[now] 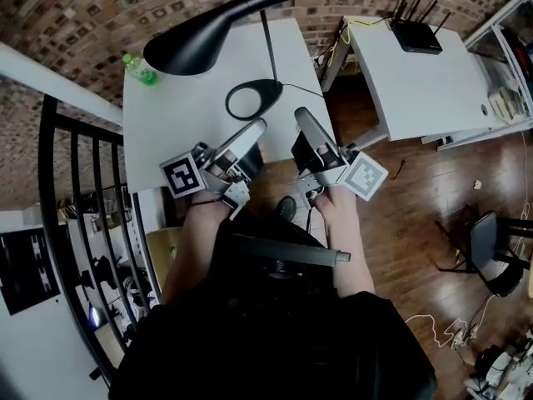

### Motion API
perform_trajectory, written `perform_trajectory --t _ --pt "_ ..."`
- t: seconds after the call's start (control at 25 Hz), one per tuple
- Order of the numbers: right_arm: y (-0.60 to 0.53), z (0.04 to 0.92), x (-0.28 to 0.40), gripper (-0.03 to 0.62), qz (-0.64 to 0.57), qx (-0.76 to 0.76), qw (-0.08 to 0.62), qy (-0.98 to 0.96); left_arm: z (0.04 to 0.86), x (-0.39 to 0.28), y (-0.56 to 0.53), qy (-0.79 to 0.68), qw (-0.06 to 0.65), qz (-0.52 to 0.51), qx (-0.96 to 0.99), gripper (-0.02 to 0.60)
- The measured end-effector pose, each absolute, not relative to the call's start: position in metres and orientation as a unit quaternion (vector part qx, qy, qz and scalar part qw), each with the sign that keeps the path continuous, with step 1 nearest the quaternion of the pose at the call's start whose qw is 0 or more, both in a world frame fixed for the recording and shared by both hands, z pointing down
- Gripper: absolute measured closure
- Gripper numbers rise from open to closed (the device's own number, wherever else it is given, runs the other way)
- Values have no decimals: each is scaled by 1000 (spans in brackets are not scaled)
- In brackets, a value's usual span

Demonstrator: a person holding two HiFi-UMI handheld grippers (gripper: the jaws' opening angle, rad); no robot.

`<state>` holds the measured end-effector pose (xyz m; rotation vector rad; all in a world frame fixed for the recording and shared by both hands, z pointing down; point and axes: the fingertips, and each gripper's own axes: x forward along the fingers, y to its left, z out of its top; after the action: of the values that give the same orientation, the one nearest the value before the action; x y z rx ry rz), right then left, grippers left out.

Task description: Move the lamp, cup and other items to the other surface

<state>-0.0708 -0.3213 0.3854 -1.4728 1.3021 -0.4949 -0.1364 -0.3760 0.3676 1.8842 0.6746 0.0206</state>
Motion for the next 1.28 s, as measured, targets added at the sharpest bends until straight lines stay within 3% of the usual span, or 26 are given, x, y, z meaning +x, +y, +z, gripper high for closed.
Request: perform_trajectory --t 0.32,0.6,1.28 --pt "-327 386 -54 477 -202 -613 521 559 365 -125 -378 273 539 6 797 577" --pt "-342 389 -43 477 -189 -656 436 587 372 -110 -386 275 552 4 787 577" --pt "-455 348 46 444 16 -802 36 596 365 -74 -449 333 541 -12 772 577"
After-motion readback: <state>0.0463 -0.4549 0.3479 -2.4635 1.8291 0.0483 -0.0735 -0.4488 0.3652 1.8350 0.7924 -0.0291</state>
